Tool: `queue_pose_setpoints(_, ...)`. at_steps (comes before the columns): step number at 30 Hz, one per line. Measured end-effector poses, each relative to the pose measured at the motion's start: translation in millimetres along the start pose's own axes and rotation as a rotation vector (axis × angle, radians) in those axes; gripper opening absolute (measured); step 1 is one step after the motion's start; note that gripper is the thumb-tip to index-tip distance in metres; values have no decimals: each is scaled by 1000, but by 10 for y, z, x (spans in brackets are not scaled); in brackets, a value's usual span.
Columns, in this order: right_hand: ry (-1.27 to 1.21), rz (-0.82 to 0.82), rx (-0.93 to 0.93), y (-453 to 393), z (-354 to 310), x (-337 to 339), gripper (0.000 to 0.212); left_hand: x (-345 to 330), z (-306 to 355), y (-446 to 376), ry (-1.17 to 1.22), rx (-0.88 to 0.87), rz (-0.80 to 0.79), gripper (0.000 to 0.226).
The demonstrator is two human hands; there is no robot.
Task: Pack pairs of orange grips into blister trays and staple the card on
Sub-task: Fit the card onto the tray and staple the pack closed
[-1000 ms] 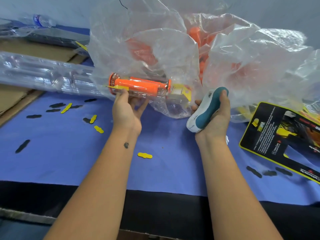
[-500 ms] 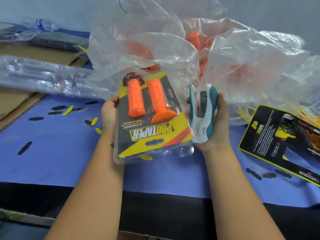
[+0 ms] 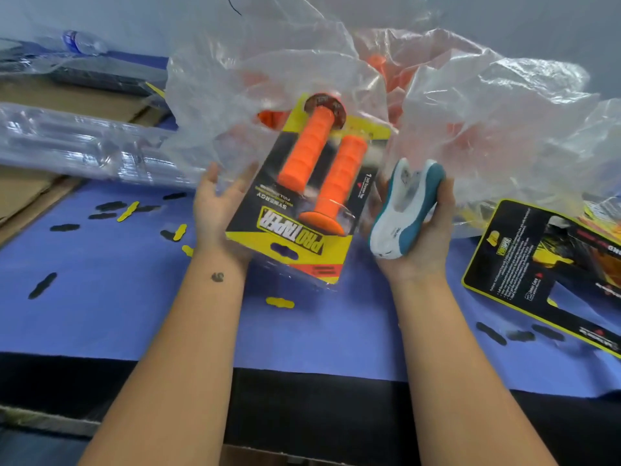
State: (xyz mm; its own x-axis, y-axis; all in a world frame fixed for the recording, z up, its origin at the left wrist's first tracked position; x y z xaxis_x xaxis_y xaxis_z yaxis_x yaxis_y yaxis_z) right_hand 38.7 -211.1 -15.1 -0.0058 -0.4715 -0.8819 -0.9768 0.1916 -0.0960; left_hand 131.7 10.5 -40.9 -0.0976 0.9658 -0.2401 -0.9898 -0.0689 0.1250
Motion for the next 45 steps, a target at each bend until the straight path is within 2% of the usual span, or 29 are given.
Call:
queue_pose_setpoints(1,-2,40,-18,-21,11,76,38,8,-9,24,58,21,21,8)
queue_pose_setpoints(2,-29,65,-64,-3,34,56,36,-78,-1,113,91,72,-72,19)
queue_pose_setpoints(4,-29,83,-96,-23,45,93,36,-193,-13,245,303,193,-195,49)
queue_pose_setpoints(6,9,10,-156,-13,70,30,34,-204,-32,268,353,219,-190,48)
queue_pose_setpoints(9,160,-28,-265,-14,175,1,53,-260,-19,356,561,280,-291,60)
queue_pose_setpoints(11,216,-4,-194,-23,214,-49,49,-336,12,364,743,220,-436,64)
queue_pose_setpoints(13,146,19,-63,-54,185,-66,36,-380,37,362,878,236,-501,70)
queue_pose_setpoints(15,105,111,15,-56,162,-41,27,-405,29,363,788,215,-505,74)
queue_pose_setpoints(17,187,206,40,-58,163,20,23,-420,-27,366,514,223,-432,73)
queue_pose_setpoints(18,248,252,26,-55,174,41,22,-427,-45,372,373,220,-386,64)
queue_pose_setpoints(20,363,300,-23,-70,196,92,24,-446,-51,389,147,146,-304,27)
queue_pose_setpoints(21,422,307,-41,-77,196,110,25,-454,-57,394,58,102,-271,17)
queue_pose_setpoints(22,487,314,-47,-83,183,127,25,-460,-72,394,-7,62,-241,23)
queue_pose_setpoints(24,600,308,-51,-84,156,126,30,-446,-71,394,-6,22,-199,27)
queue_pose_setpoints(28,743,203,-156,-41,197,28,59,-358,-49,336,159,37,-89,8)
queue_pose_setpoints(30,762,118,-247,4,251,-40,54,-346,-55,319,217,70,-81,5)
queue_pose_setpoints(33,784,-33,-405,95,353,-146,54,-360,-38,319,254,130,-118,23)
queue_pose_setpoints(36,776,-133,-529,172,458,-227,53,-363,-28,325,221,118,-160,27)
queue_pose_setpoints(40,763,-132,-577,192,473,-234,55,-358,-27,326,180,135,-171,28)
queue_pose_setpoints(44,725,-125,-590,178,448,-198,56,-364,-27,323,114,58,-173,8)
queue_pose_setpoints(45,731,-143,-604,182,450,-193,56,-365,-32,320,124,38,-171,10)
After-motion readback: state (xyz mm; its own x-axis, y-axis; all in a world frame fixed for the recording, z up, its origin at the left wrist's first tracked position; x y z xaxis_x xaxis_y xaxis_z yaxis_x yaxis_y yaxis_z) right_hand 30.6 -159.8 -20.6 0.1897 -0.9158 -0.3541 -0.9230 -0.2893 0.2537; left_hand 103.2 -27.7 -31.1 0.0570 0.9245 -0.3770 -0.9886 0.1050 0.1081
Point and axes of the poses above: each hand's wrist, its own y-axis away from the middle knuckle, its own x-axis out of the back of the hand, z = x × y, the point moved 5 cm from there along -y, towards the middle knuckle, and after that the axes turned 3 degrees about -x, right-handed, at the moved point
